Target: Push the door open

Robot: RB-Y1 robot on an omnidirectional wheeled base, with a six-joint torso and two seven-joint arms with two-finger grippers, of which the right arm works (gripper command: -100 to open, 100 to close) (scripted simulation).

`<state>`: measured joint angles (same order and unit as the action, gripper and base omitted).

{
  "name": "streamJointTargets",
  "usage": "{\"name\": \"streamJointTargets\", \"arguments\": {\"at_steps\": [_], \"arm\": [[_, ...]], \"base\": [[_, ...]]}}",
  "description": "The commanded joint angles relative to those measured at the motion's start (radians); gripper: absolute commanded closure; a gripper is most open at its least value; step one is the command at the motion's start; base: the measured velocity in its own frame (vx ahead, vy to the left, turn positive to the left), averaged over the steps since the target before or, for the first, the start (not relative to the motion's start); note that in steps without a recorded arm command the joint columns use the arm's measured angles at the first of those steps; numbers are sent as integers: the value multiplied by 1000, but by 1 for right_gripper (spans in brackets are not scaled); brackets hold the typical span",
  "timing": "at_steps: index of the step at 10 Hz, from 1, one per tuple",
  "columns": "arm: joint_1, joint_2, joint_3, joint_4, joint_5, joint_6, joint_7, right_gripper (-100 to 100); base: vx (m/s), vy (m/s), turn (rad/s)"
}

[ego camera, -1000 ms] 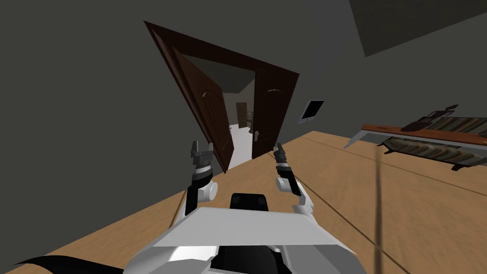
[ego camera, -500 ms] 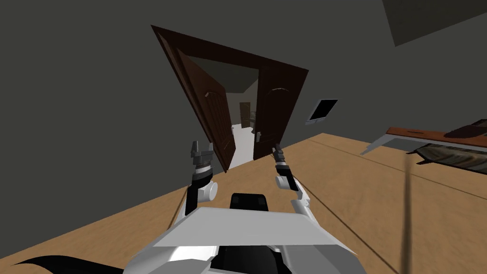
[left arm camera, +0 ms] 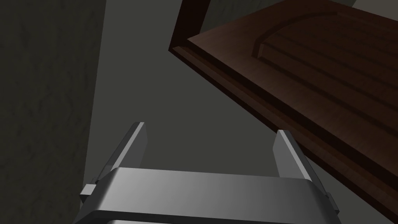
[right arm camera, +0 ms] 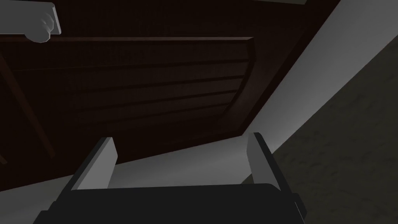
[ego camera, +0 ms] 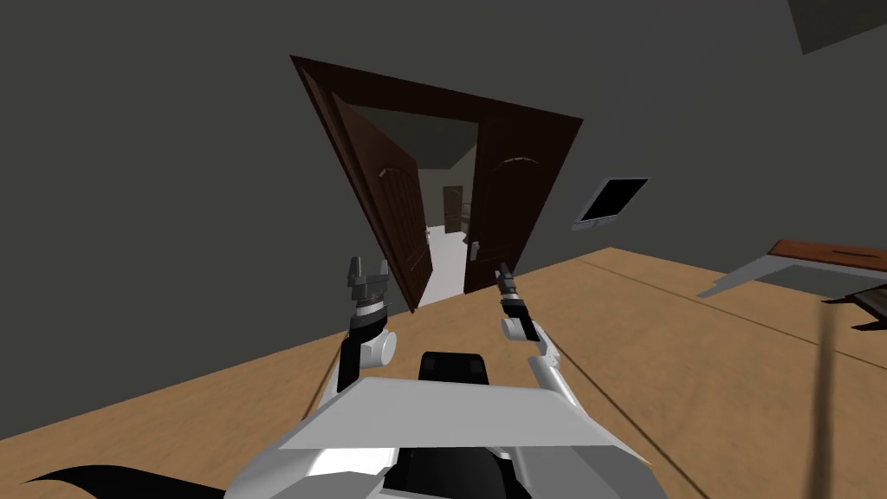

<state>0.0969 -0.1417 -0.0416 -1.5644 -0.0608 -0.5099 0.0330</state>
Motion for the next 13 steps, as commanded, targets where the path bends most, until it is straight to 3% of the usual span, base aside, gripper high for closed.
{"name": "streamJointTargets", "arguments": {"at_steps": [1, 2, 3, 6, 7, 11, 12, 13], "arm": [[-26, -11, -7, 50, -3, -4, -10, -100], [-46, -19, -12, 78, -6, -4, -17, -100], [-46, -19, -12, 92, -6, -4, -17, -100], [-105, -43, -28, 194, -13, -6, -38, -100], [-105, -43, -28, 205, -13, -6, -38, -100], [-183, -73, -48, 344, -22, -8, -67, -100], [-183, -73, -48, 355, -22, -8, -67, -100], [-202, -81, -53, 390, -25, -8, -74, -100]], "base": [[36, -81, 107], [26, -95, 232], [24, -73, 80], [46, -98, 169], [36, -93, 76], [25, -106, 191], [26, -99, 55], [20, -65, 121]]}}
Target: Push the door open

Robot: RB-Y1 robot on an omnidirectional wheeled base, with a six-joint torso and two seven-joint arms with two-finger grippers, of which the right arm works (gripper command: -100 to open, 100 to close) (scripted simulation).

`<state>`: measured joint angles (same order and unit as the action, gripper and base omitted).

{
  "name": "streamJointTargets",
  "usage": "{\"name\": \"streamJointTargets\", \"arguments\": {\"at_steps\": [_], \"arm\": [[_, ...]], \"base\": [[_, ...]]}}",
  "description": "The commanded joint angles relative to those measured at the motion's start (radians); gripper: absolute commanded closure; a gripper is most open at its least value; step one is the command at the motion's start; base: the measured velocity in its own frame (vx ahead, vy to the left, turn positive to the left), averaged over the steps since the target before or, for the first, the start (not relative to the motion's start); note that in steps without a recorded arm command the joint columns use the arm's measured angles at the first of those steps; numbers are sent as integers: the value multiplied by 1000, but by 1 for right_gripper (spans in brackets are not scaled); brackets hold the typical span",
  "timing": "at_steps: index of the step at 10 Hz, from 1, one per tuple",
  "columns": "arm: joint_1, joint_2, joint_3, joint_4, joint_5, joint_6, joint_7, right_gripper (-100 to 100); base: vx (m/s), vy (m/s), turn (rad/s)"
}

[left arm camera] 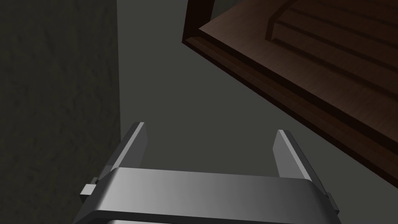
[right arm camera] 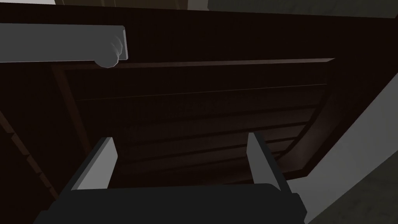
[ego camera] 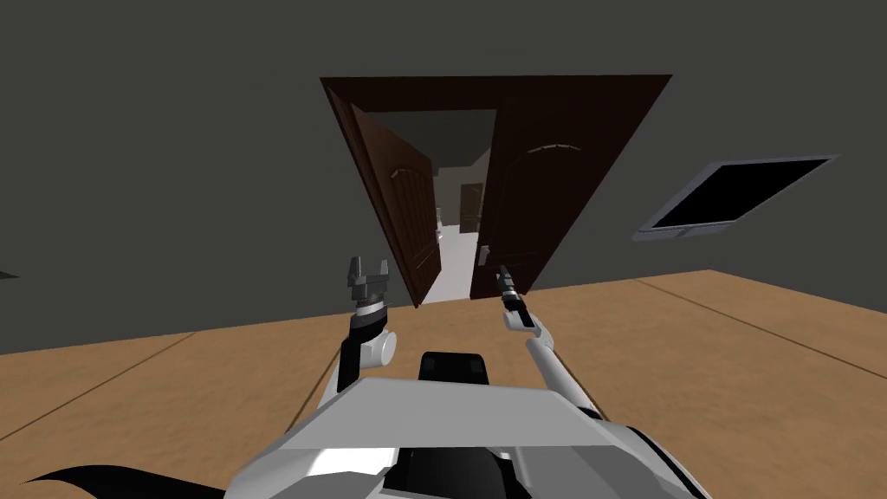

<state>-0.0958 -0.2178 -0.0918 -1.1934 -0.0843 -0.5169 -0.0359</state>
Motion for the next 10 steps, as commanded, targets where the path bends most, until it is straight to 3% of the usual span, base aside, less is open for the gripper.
{"name": "streamJointTargets", "arguments": {"at_steps": [1, 2, 4, 5, 10], "arm": [[-28, -12, -8, 50, -4, -1, -12, -100], [-28, -12, -8, 58, -4, -1, -12, -100], [-65, -26, -17, 119, -8, -2, -25, -100], [-65, -26, -17, 128, -8, -2, -25, -100], [-150, -58, -39, 292, -19, -4, -57, -100]], "base": [[11, -91, 219], [14, -82, 67], [33, -88, 152], [15, -77, 80], [16, -112, 174]]}}
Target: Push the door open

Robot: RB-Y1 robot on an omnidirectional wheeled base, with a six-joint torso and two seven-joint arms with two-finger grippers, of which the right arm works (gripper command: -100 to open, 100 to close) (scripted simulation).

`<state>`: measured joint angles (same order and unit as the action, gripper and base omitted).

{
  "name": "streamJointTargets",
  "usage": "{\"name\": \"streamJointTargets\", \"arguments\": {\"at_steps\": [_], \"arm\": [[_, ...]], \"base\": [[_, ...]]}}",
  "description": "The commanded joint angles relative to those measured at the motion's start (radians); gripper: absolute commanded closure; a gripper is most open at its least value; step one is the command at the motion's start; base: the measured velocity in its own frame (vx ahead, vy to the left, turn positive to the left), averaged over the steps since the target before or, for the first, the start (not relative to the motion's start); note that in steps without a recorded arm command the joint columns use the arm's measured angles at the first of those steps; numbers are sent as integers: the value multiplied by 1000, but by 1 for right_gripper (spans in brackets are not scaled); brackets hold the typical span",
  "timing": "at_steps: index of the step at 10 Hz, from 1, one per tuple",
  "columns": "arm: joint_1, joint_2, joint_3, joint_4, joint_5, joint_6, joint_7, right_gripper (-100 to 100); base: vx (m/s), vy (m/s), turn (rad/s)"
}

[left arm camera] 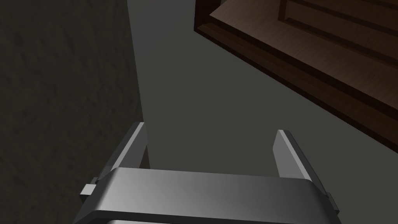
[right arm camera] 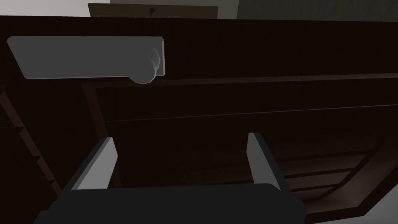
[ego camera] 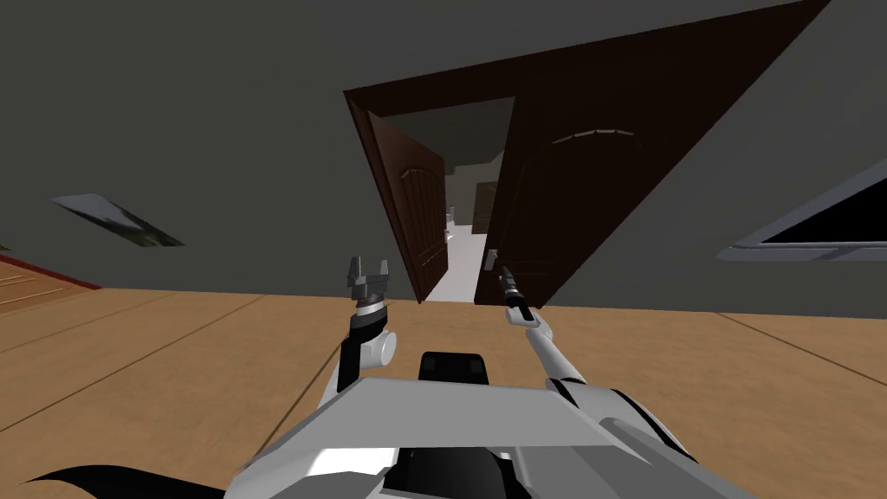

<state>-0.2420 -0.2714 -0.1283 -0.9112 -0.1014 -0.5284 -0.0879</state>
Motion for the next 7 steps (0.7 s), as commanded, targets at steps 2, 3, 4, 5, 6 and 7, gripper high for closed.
{"name": "streamJointTargets", "arguments": {"at_steps": [2, 3, 4, 5, 6, 7], "arm": [[-36, -16, -11, 72, -5, 7, -16, -100], [-50, -21, -15, 99, -7, 6, -21, -100], [-64, -27, -18, 126, -9, 6, -27, -100], [-78, -32, -22, 153, -10, 6, -32, -100], [-91, -36, -25, 178, -12, 5, -37, -100], [-102, -41, -28, 200, -13, 5, -41, -100]], "base": [[13, -115, 177], [21, -102, 148], [21, -106, 143], [10, -106, 143], [10, -99, 147], [3, -99, 130]]}}
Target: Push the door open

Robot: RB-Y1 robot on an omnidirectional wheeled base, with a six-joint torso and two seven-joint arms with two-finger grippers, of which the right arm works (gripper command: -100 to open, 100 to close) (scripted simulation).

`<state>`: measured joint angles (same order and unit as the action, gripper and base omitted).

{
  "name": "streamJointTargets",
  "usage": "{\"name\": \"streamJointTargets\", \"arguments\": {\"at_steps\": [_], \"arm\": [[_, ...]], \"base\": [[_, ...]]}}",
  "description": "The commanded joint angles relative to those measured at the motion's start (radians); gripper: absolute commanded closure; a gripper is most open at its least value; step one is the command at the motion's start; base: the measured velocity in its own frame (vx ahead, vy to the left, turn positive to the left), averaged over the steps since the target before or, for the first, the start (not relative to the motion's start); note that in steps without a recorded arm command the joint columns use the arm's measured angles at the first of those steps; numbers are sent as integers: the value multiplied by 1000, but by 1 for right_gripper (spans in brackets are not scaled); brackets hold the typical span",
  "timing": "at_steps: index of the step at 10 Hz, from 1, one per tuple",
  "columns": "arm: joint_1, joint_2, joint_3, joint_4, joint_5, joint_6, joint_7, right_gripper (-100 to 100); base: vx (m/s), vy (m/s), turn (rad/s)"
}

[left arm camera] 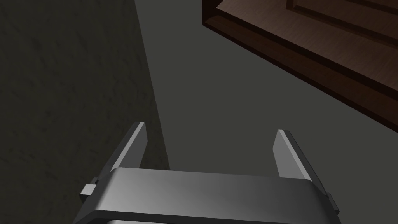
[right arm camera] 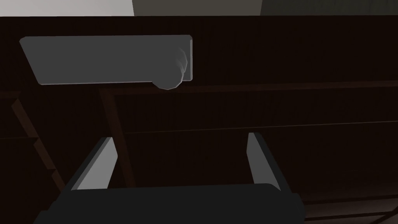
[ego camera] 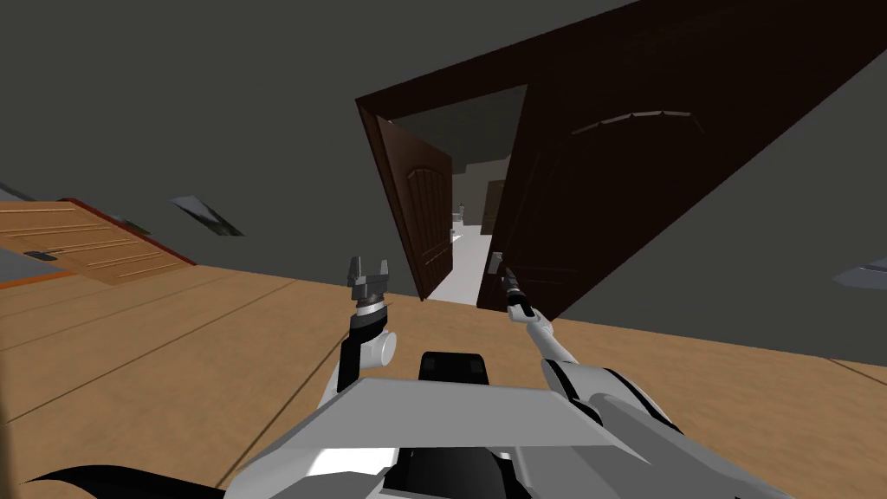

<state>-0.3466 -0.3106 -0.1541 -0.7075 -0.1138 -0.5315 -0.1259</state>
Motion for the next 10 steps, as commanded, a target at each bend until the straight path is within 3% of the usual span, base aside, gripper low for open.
{"name": "streamJointTargets", "arguments": {"at_steps": [1, 2, 6, 10], "arm": [[-20, -9, -8, 39, -4, 8, -11, -100], [-20, -9, -8, 39, -4, 8, -11, -100], [-69, -27, -21, 132, -10, 7, -29, -100], [-69, -27, -24, 140, -11, -4, -26, -100]], "base": [[-1, -118, 237], [3, -97, 95], [4, -82, 127], [126, -48, 21]]}}
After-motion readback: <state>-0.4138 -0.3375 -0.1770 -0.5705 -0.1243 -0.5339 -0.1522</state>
